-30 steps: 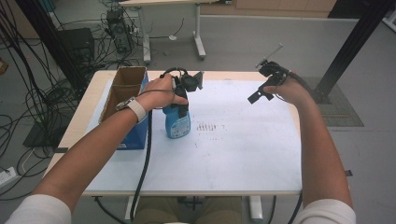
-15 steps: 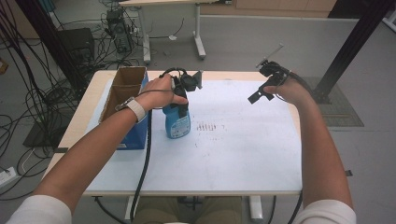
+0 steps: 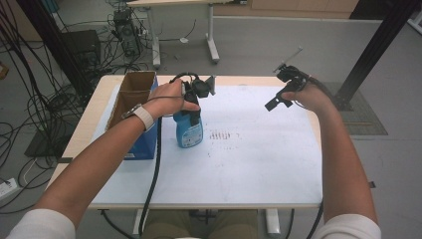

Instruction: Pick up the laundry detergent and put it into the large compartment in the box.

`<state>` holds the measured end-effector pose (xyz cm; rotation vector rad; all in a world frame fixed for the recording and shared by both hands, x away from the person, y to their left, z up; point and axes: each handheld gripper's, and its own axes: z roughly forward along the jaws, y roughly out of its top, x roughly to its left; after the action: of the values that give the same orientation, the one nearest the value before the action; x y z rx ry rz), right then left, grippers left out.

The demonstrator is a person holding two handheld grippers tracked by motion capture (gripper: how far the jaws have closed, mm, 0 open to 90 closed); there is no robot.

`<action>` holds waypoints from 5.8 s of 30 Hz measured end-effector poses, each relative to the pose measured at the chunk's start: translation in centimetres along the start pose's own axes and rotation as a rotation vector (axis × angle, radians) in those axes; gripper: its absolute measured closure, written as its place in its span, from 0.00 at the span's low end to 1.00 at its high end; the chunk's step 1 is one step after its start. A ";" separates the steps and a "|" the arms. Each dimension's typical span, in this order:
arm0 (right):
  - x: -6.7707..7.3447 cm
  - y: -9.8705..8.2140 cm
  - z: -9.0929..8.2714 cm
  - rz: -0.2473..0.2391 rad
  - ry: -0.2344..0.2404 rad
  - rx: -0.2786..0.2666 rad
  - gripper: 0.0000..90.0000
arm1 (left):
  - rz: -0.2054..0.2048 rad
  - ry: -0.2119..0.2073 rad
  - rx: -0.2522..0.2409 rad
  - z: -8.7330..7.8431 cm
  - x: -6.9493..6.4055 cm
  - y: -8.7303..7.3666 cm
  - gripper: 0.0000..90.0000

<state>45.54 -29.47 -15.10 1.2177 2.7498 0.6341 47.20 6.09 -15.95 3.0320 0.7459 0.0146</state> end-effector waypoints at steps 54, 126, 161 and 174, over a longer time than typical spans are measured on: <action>0.1 -0.1 -0.3 -0.003 -0.001 -0.009 0.08 | -0.015 0.001 -0.014 0.0 -0.1 -0.3 0.42; 0.2 0.1 -0.3 -0.003 -0.002 -0.009 0.08 | -0.023 0.009 -0.029 0.1 -0.2 -0.7 0.42; 0.3 -0.2 -0.6 -0.007 -0.009 -0.014 0.08 | -0.039 0.006 -0.042 -0.3 -0.2 -1.0 0.43; 0.9 -0.5 -1.1 -0.017 -0.015 -0.028 0.08 | -0.060 0.029 -0.051 -3.0 -1.5 -1.4 0.43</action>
<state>44.30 -29.54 -14.19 1.1868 2.7270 0.6569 45.16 6.65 -12.97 2.9660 0.8248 0.0764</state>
